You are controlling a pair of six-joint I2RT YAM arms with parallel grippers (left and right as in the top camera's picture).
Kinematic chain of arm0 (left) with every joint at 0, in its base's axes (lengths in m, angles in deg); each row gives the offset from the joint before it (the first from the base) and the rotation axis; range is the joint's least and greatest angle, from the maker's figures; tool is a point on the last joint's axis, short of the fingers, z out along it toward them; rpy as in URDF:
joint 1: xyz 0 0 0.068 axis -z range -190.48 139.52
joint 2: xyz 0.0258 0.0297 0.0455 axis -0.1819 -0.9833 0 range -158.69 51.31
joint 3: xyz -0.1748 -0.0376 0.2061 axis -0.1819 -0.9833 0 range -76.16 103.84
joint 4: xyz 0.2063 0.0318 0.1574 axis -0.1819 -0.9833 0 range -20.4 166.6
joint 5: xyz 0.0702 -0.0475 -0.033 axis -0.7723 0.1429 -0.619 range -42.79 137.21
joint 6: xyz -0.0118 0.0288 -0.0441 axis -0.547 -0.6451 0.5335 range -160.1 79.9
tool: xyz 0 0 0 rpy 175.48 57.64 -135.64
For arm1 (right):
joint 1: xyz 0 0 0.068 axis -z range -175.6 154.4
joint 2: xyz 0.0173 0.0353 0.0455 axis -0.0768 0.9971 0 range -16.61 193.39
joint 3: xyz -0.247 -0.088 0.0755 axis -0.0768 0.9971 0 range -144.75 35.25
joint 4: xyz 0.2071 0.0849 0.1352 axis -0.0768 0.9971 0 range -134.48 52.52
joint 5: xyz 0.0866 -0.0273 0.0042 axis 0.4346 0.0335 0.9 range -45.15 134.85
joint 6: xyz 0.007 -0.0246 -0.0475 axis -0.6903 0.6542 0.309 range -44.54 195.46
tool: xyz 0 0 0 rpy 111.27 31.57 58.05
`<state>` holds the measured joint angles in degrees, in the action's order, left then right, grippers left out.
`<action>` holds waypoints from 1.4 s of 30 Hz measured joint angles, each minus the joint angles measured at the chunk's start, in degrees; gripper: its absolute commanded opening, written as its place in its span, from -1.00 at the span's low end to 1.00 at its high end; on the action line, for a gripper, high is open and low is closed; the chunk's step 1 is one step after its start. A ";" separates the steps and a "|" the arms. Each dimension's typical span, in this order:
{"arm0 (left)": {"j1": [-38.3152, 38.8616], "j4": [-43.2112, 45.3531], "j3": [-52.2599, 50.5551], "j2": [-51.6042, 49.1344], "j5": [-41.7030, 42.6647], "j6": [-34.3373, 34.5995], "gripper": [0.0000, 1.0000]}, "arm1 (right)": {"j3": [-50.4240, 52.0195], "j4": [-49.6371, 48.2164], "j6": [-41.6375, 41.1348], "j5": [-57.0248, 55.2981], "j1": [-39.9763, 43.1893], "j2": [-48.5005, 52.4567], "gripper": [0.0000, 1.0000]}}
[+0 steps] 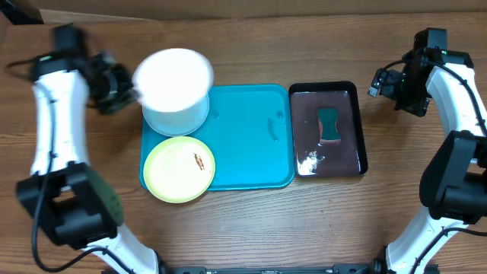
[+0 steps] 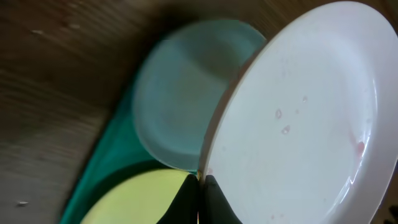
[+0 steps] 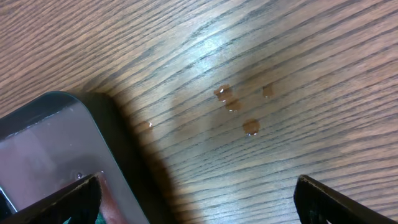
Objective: Clean dirty plates on tray and stack at the side
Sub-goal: 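Lower the white plate onto the table left of the tray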
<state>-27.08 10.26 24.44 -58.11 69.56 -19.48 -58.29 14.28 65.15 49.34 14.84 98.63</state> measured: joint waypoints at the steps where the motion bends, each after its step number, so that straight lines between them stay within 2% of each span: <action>1: -2.69 -0.11 0.00 0.00 0.00 0.00 -0.92 | 0.00 -0.02 0.00 0.02 -0.02 0.00 1.00; 6: -13.81 -0.81 0.00 0.00 -2.34 0.00 -0.92 | 0.00 -0.07 -0.02 0.00 -0.02 0.00 1.00; 13: -20.46 -0.68 -0.28 0.00 -16.22 1.62 -0.92 | 0.00 -0.04 0.02 0.00 -0.02 0.00 1.00; 19: -21.31 5.57 -6.40 0.00 -21.07 3.43 -0.92 | 0.00 -0.02 0.00 0.00 -0.02 0.00 1.00; 30: -21.31 19.32 -19.71 0.00 -22.16 3.50 -0.92 | 0.00 -0.02 -0.02 0.00 -0.02 0.00 1.00; 38: -21.27 21.42 -21.40 0.00 -19.39 3.45 -0.91 | 0.00 -0.04 0.00 0.00 -0.02 0.00 1.00; 42: -21.27 21.44 -21.40 0.00 -17.62 3.13 -0.81 | 0.00 -0.04 0.00 0.02 -0.02 0.00 1.00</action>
<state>-48.35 31.70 3.04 -58.11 51.94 -16.35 -58.29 14.24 65.15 49.37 14.82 98.63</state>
